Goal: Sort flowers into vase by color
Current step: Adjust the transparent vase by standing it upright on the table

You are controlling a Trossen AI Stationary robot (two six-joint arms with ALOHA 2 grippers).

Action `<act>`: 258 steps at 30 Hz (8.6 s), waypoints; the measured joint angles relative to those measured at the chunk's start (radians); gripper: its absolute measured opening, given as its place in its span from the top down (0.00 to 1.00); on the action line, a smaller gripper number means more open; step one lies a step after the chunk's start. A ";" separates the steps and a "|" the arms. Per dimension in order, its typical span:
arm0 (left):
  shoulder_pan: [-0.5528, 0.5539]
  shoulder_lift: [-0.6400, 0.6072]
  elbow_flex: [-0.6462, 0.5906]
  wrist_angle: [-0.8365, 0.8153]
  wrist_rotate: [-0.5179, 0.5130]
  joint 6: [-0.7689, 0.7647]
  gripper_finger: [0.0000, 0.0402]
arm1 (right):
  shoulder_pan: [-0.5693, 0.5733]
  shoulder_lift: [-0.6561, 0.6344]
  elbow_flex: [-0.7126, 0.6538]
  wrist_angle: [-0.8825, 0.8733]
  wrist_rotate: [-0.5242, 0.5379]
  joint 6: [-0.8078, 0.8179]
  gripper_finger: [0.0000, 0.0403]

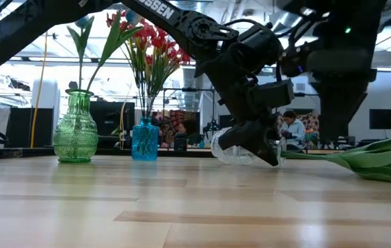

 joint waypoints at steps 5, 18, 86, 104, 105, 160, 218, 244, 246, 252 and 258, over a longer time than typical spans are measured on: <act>0.001 0.000 0.000 -0.004 -0.008 0.002 0.59 | -0.009 0.030 0.001 -0.007 -0.001 -0.029 0.30; 0.002 0.000 -0.001 -0.010 -0.007 -0.002 0.60 | 0.007 0.080 -0.002 -0.028 -0.036 -0.026 0.30; -0.010 -0.025 -0.002 0.002 0.236 -0.170 0.62 | -0.022 0.042 0.149 -0.261 -0.095 -0.243 0.94; -0.010 -0.027 -0.002 0.128 0.497 -0.329 0.63 | -0.023 0.042 0.342 -0.433 -0.105 -0.550 0.94; -0.010 -0.027 -0.002 0.128 0.497 -0.329 0.62 | -0.023 0.042 0.347 -0.434 -0.105 -0.552 0.94; 0.046 -0.035 0.000 0.234 0.760 -0.535 0.62 | 0.102 -0.281 0.351 -0.461 0.108 -0.275 0.56; 0.046 -0.253 0.000 0.416 0.827 -0.744 0.63 | 0.117 -0.781 0.352 -0.452 0.460 -0.365 0.56; 0.047 -0.518 -0.001 0.354 0.753 -0.719 0.63 | 0.116 -0.864 0.352 -0.415 0.720 -0.449 0.56; 0.047 -0.533 -0.001 0.355 0.754 -0.729 0.62 | 0.116 -0.878 0.352 -0.382 0.730 -0.453 0.56; 0.047 -0.584 -0.001 0.355 0.716 -0.736 0.63 | 0.116 -0.894 0.352 -0.282 0.774 -0.453 0.56; 0.047 -0.648 -0.001 0.355 0.639 -0.720 0.62 | 0.116 -0.851 0.348 -0.186 0.784 -0.452 0.56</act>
